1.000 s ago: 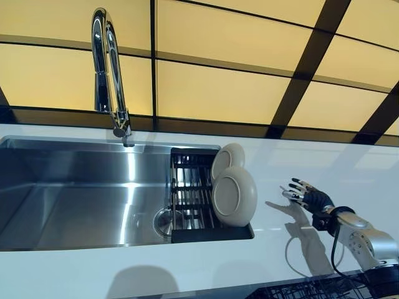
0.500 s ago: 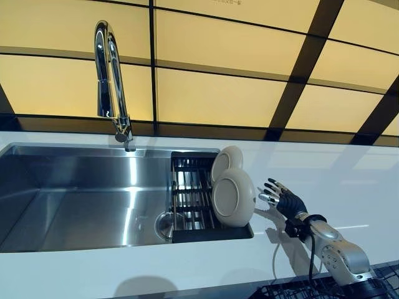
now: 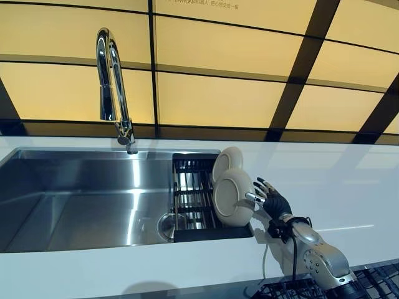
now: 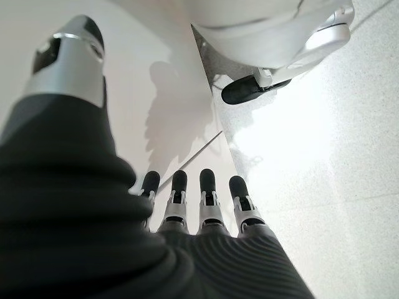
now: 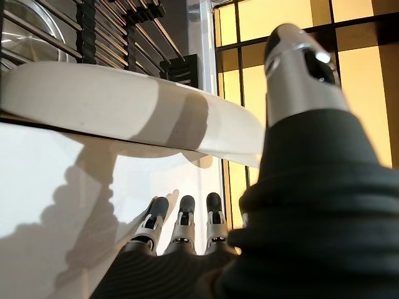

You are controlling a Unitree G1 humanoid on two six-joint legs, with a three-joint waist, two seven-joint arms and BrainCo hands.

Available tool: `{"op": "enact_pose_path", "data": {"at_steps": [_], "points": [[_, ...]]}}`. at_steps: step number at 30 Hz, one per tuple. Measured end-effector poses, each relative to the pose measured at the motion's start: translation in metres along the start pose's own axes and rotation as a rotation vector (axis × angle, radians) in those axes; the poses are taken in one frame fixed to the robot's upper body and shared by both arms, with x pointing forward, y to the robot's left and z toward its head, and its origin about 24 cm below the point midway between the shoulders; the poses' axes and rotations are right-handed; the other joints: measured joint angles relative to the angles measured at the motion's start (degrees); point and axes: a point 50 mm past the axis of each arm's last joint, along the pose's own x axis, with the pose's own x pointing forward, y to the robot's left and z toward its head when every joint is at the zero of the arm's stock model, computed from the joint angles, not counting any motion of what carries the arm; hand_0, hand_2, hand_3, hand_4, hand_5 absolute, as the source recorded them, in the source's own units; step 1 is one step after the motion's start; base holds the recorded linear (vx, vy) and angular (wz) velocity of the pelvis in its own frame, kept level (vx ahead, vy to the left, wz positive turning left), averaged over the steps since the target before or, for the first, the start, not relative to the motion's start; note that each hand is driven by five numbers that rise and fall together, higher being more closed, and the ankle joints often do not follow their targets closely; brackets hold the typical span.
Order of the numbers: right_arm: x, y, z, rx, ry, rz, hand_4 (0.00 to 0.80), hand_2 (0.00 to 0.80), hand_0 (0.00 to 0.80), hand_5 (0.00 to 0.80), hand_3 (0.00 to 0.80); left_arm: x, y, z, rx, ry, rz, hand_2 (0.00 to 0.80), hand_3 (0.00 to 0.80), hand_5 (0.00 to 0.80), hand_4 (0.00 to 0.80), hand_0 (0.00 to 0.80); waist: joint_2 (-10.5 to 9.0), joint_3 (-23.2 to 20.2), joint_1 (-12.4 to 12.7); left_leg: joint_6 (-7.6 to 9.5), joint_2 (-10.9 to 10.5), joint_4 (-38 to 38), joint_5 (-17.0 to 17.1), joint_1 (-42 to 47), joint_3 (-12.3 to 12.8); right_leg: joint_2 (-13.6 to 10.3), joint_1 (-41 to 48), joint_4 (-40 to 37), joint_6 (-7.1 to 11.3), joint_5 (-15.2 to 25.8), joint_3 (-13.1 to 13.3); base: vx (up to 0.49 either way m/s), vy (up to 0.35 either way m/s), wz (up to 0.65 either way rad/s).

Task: Take plates into dishwasher

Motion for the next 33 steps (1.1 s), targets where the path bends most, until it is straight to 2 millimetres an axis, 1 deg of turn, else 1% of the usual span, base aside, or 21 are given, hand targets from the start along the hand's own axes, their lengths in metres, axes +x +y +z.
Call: {"op": "enact_pose_path", "data": {"at_steps": [9,15,33], "points": [[0.004,0.013,-0.004,0.025,-0.002,-0.013,0.000,0.000,0.000,0.000,0.000,0.000,-0.006,0.001,0.008,0.001,-0.011,0.000,0.000,0.000,0.000,0.000,0.02,0.0,0.0,0.02,0.0,0.0,0.0,0.5,-0.1,-0.1,0.1,0.7,0.26,-0.4,0.1,0.000,0.000,0.00],[0.007,0.021,-0.004,0.022,0.002,-0.018,0.000,0.000,0.000,0.000,0.000,0.001,-0.006,0.003,0.009,0.007,-0.012,0.000,0.000,0.000,0.000,0.000,0.02,0.0,0.0,0.09,-0.1,0.0,0.0,0.5,-0.1,-0.3,-0.1,1.2,0.32,-0.5,0.0,0.021,0.009,0.00],[0.013,0.032,-0.008,0.023,0.016,-0.029,0.000,0.000,0.000,0.000,0.000,0.001,-0.011,0.007,0.026,0.007,-0.025,0.000,0.000,0.000,0.000,0.000,0.02,0.0,0.1,0.37,-0.4,0.0,0.2,0.7,-0.2,-0.6,-0.2,1.8,0.50,-0.6,0.0,0.000,0.000,0.00]]}}
